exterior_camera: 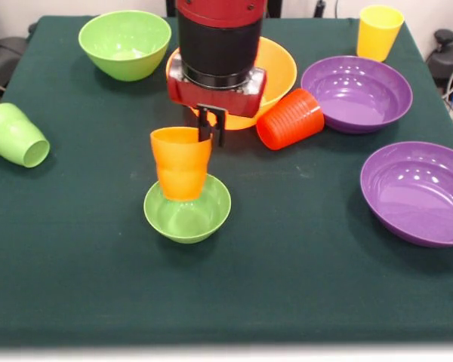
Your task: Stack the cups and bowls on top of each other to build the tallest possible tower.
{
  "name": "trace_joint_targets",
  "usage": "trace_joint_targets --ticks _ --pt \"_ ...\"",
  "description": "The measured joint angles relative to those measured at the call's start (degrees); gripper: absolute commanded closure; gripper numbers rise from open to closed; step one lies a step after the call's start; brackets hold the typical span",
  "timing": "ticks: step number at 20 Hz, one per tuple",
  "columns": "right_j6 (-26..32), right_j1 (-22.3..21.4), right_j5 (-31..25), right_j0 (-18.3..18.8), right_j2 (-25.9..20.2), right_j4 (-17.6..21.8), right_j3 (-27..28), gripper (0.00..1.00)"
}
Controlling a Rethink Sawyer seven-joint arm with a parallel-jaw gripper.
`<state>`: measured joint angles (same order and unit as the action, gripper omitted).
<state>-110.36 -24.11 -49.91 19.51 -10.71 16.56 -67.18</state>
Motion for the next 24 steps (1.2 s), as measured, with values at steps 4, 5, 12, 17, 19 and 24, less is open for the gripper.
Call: trace_joint_targets --ticks 4,5,12,17,19,24 --pt "0.0 0.1 0.2 -0.6 0.0 -0.1 0.0 1.0" --pt "0.0 0.1 0.5 -0.8 0.1 -0.1 0.0 1.0" --pt "0.0 0.4 4.4 -1.4 0.4 -0.1 0.0 1.0" --pt "0.0 1.6 8.4 -1.4 0.5 -0.1 0.4 1.0" --pt "0.0 2.2 9.6 -1.4 0.7 -0.1 0.5 1.0" --pt "0.0 4.0 11.6 -1.4 1.0 0.0 0.9 1.0"
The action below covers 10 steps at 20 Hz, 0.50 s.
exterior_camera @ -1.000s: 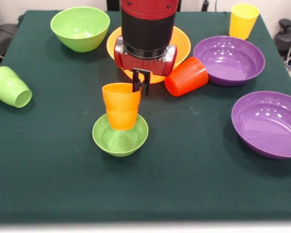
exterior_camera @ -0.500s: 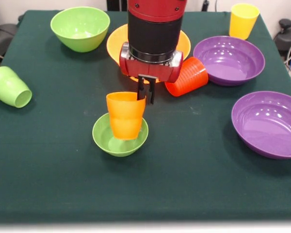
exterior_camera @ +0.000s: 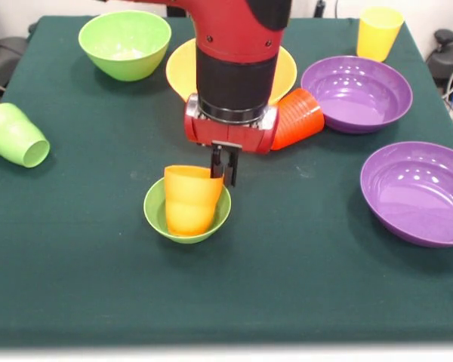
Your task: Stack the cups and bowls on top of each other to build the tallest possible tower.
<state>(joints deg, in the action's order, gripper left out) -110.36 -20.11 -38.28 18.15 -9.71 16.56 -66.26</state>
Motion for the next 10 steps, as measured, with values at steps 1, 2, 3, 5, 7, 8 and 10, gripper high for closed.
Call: trace_joint_targets --ticks 1,2,3,5,7,8,10 --pt "0.0 0.5 0.3 0.0 0.1 0.0 0.2 1.0" --pt "0.0 0.7 0.4 0.0 0.2 0.0 0.3 1.0" --pt "0.0 0.9 0.4 0.0 0.3 0.0 0.5 1.0" --pt "0.0 1.2 0.5 0.0 0.5 0.0 0.9 1.0" --pt "0.0 1.3 0.5 0.0 0.7 0.0 1.2 1.0" --pt "0.0 1.3 0.5 0.0 0.8 0.0 1.3 1.0" --pt "0.0 1.3 0.5 0.0 1.1 0.0 1.4 1.0"
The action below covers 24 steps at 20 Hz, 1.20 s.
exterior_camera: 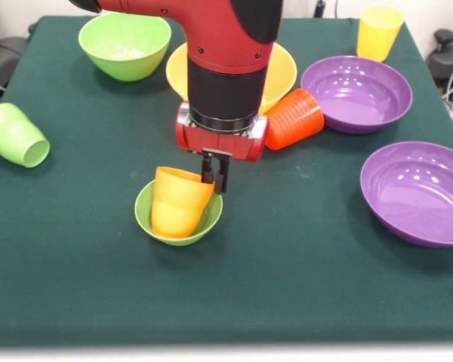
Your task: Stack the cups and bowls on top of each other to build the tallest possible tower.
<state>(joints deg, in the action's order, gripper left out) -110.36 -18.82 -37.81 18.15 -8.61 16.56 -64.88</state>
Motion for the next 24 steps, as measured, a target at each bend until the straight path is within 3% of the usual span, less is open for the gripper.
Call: trace_joint_targets --ticks 24 --pt "0.0 0.0 0.2 0.6 1.3 0.0 0.0 1.0"
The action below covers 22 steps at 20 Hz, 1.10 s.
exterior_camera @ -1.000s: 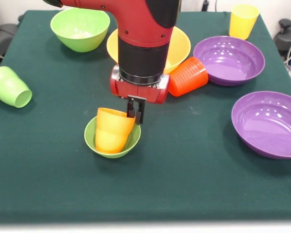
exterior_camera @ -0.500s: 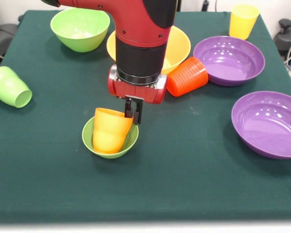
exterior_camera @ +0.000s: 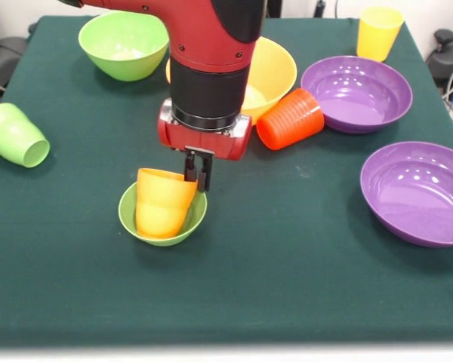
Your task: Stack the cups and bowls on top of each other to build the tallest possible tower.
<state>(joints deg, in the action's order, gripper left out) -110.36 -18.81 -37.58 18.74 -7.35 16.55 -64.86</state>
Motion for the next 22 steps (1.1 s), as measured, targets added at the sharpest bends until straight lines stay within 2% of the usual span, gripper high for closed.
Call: trace_joint_targets --ticks 8,22 --pt "0.0 0.0 -1.4 0.2 1.5 0.0 0.3 1.0" --pt "0.0 1.2 -9.6 0.1 5.3 -2.5 2.4 1.0"
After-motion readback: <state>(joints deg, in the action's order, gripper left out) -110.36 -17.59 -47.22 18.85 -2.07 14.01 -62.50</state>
